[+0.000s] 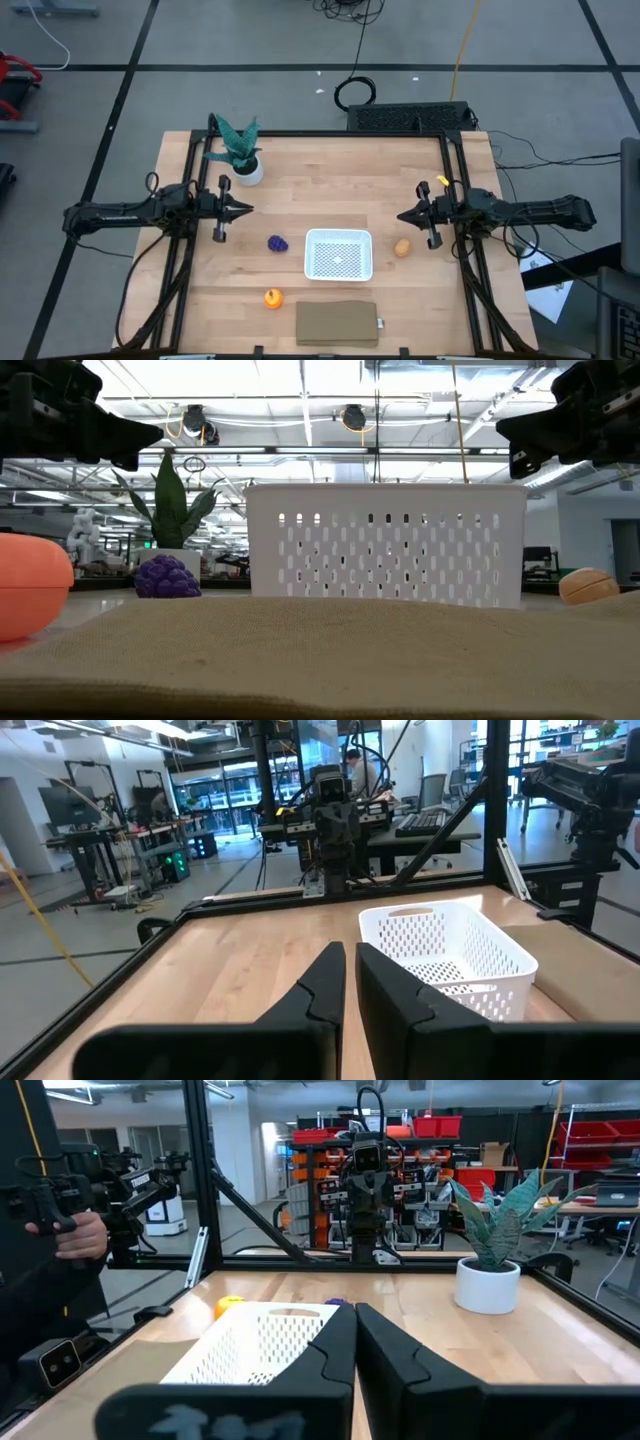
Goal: Pick and placing Produce into tupperware
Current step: Put the potato into the white basket
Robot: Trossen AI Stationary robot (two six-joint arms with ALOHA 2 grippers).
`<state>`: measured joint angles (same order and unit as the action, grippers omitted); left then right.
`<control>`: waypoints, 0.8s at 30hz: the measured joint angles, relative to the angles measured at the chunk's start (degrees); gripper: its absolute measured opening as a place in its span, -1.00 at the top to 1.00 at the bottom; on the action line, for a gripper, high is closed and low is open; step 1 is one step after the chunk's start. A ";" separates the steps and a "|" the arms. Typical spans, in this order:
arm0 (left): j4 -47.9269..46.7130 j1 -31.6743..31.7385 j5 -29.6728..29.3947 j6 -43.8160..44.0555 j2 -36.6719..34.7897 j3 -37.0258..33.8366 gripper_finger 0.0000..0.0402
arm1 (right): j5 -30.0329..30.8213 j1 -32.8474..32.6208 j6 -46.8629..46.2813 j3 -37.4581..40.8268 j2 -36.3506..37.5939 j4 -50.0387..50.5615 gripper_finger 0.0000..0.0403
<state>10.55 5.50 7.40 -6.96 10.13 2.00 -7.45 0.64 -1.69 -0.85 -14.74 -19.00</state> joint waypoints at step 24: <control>0.00 -0.02 -0.02 -0.04 -0.02 0.00 0.85 | 1.14 -3.49 1.38 -16.10 -13.14 6.92 1.00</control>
<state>10.55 5.48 7.38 -7.01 10.11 2.00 -6.31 -2.84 -0.31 -16.95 -27.88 -12.09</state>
